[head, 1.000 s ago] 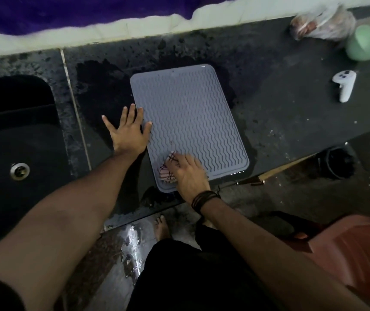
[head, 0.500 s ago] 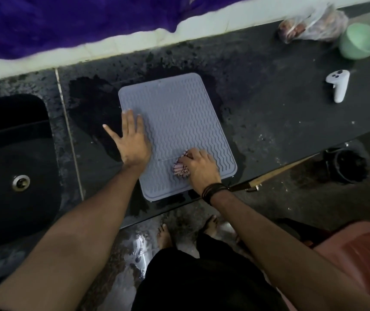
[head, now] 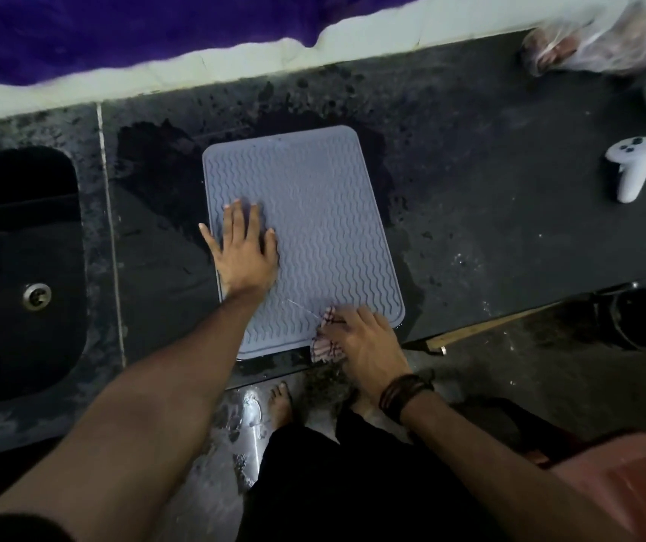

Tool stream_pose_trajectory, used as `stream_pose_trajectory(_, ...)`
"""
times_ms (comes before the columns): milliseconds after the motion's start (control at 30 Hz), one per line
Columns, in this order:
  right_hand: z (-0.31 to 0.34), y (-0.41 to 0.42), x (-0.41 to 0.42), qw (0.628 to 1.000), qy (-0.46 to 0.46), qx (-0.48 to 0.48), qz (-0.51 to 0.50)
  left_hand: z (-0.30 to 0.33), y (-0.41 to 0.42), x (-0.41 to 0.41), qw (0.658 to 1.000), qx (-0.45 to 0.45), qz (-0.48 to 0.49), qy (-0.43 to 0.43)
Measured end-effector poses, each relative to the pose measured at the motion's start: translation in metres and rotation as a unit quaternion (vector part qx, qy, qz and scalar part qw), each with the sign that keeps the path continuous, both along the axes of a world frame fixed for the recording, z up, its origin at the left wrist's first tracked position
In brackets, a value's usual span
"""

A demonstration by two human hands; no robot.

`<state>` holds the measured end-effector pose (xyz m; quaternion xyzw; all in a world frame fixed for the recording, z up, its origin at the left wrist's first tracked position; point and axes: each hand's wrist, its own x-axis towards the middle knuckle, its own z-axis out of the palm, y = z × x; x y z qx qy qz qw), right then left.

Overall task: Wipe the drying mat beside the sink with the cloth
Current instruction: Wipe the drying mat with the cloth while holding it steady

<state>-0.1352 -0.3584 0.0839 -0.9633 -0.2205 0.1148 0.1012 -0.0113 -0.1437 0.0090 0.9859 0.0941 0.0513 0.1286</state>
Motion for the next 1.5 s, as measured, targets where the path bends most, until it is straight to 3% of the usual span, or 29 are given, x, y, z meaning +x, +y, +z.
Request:
stream_pose_trajectory(167,0.006,0.015,0.083,0.995,-0.045,0.075,-0.046,-0.002,0.0,0.0,1.0,-0.018,0.004,-0.002)
stream_pose_trajectory(300,-0.007,0.032,0.127,1.0,0.0,0.009,-0.029,-0.004,0.0,0.001,1.0,-0.011,0.019,-0.004)
stream_pose_trajectory(467,-0.022,0.007,0.08,1.0,-0.02,0.002,0.012,-0.004,0.0,0.002,1.0,0.003,0.026,0.007)
stream_pose_trajectory(700,-0.005,-0.011,0.033,0.999,-0.005,-0.048,-0.005,0.005,0.007,0.004,0.999,0.001,-0.008,0.041)
stream_pose_trajectory(833,0.007,0.024,0.053,0.998,-0.019,-0.012,-0.063,0.021,0.038,0.022,0.984,0.062,-0.104,0.128)
stream_pose_trajectory(967,0.006,0.089,0.059,0.999,-0.015,0.034,-0.021,0.035,0.049,0.038,0.963,0.094,-0.142,0.208)
stream_pose_trajectory(1300,-0.005,0.089,-0.013,0.997,0.028,-0.066,0.001,0.042,0.057,0.042,0.96,0.041,-0.172,0.218)
stream_pose_trajectory(1500,0.007,0.129,0.039,0.997,-0.024,-0.023,-0.073,0.055,0.071,0.061,0.947,0.024,-0.206,0.244)
